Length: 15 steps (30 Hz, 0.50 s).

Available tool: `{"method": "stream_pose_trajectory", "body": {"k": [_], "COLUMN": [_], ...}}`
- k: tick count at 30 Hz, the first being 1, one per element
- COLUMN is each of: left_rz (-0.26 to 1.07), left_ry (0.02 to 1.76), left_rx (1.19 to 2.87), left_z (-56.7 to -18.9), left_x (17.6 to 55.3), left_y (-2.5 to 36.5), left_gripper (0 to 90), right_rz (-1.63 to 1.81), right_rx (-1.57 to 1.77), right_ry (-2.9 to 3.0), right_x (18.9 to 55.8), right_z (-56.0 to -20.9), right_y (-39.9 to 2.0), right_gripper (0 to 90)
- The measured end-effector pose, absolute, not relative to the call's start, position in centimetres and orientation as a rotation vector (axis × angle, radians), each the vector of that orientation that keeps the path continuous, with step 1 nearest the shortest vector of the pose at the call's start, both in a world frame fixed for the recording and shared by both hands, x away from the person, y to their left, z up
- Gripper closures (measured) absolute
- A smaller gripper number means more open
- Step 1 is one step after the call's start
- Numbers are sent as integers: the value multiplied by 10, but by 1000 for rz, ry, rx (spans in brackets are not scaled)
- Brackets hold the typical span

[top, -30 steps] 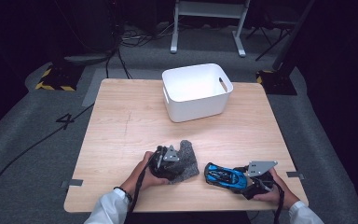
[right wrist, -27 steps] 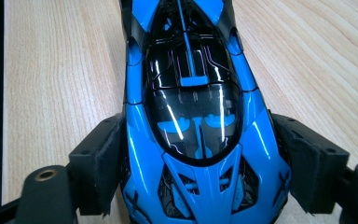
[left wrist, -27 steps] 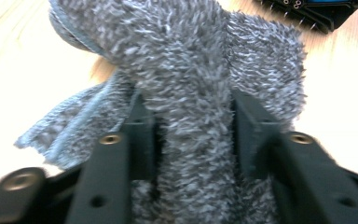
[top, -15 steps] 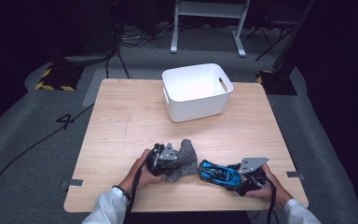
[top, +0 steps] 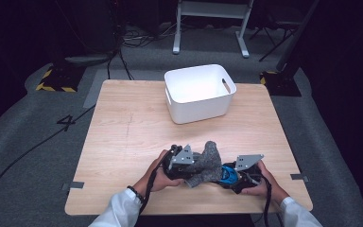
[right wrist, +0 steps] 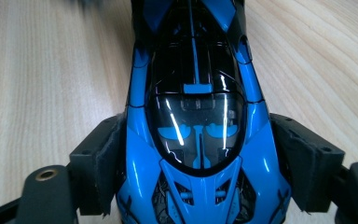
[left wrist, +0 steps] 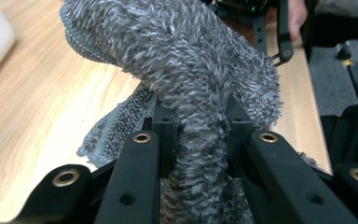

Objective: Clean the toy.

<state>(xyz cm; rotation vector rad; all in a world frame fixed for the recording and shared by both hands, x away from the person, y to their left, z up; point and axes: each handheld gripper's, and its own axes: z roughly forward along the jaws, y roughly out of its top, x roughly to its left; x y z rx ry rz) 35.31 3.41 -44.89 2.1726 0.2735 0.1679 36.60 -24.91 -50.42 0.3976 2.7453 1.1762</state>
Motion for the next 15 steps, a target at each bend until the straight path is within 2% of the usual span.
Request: {"method": "stream_pose_trajectory", "body": {"k": [2, 3, 4, 7, 15], "left_rz": [162, 155, 149, 143, 140], "left_ry": [276, 275, 286, 299, 305], "left_rx": [2191, 2203, 2219, 2245, 2271], "left_z": [-453, -456, -461, -467, -474], "left_x": [355, 357, 359, 361, 364], "left_y": [29, 27, 23, 22, 25], "left_gripper": [732, 729, 727, 727, 727], "right_rz": [1173, 1169, 1156, 1156, 1144], "right_rx": [396, 393, 410, 422, 432], "right_ry": [2748, 2748, 2747, 2743, 2747], "right_x": [367, 368, 370, 373, 372], "right_z": [-504, -504, -505, -506, -506], "right_y": [-249, -248, -248, -250, -255], "right_gripper": [231, 204, 132, 107, 108]}}
